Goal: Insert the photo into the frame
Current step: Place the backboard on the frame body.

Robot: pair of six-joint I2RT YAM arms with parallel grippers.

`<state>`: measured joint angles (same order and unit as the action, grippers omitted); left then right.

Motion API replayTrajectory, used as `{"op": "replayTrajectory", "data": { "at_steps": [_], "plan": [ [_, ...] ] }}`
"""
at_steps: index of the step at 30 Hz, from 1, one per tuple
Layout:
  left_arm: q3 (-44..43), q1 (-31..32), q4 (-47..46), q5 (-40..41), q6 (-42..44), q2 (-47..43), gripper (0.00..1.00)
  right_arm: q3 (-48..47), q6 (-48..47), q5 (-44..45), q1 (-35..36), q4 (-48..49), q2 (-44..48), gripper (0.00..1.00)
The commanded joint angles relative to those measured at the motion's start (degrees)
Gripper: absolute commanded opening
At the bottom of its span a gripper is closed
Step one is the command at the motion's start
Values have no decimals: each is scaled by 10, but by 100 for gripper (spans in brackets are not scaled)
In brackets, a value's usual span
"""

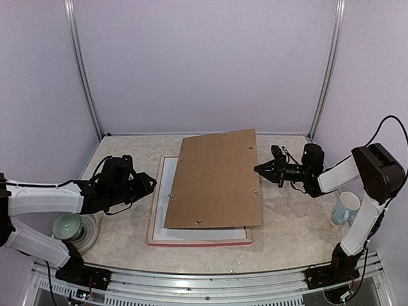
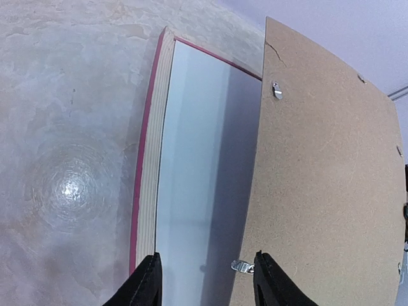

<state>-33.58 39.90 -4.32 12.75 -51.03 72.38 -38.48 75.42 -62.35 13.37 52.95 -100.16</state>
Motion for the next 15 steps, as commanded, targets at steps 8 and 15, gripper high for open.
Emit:
{"op": "replayTrajectory", "data": {
  "at_steps": [8, 15],
  "plan": [
    [-74, 4, 92, 0, 68, 77, 49, -4, 18, -6, 6, 68, 32, 0],
    [-91, 3, 83, -7, 77, 117, 48, -8, 31, -6, 10, 86, 30, 0]
  ]
}}
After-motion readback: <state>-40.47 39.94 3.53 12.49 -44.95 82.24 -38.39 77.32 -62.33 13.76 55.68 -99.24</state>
